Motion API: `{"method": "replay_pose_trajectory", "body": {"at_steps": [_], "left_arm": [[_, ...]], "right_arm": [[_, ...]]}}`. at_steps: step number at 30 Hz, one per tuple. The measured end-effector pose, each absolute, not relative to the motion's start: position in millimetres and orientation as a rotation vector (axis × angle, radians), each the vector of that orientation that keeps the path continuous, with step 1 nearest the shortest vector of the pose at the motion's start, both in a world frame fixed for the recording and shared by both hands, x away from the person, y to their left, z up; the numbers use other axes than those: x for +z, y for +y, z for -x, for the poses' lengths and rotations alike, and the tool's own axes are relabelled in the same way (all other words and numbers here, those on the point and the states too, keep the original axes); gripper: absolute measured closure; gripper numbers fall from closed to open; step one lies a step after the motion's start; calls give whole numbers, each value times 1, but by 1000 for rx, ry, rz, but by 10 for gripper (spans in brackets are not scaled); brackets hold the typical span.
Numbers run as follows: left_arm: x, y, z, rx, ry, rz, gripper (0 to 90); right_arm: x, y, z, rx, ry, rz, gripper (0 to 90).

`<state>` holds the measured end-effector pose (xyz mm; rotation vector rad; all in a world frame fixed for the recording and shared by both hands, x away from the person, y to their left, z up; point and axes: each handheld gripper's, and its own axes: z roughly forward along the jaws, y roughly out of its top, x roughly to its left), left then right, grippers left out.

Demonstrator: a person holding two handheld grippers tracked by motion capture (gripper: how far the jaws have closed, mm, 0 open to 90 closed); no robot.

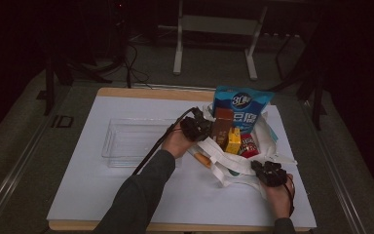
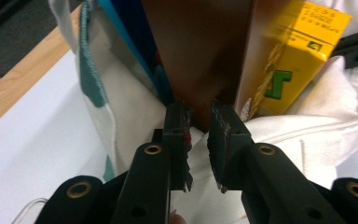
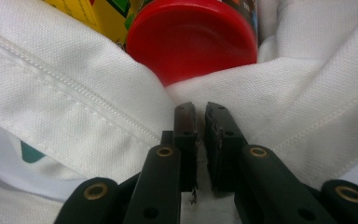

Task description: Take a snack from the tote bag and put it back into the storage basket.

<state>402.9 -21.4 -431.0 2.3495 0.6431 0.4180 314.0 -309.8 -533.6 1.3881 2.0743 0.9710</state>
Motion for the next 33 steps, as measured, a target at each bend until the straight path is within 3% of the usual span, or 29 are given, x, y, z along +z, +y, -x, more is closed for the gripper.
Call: {"method": "replay_pose_trajectory", "body": {"at_steps": [7,22,29,33], "left_arm": [[-429,-25,-401,401,580,-2375,756],[-416,-5,-416,303,534,-2346,469],[-396,-4,-425,269,491,-2295,419],[-389,-7,-432,244,457,-2287,340]], "right_arm": [[-534,-309,-314,971,2071,-1390,831],[-534,-310,-314,977,2073,-1391,830],[-534,-310,-314,979,2075,-1396,830],[-533,-311,-315,984,2080,-1408,831]]}}
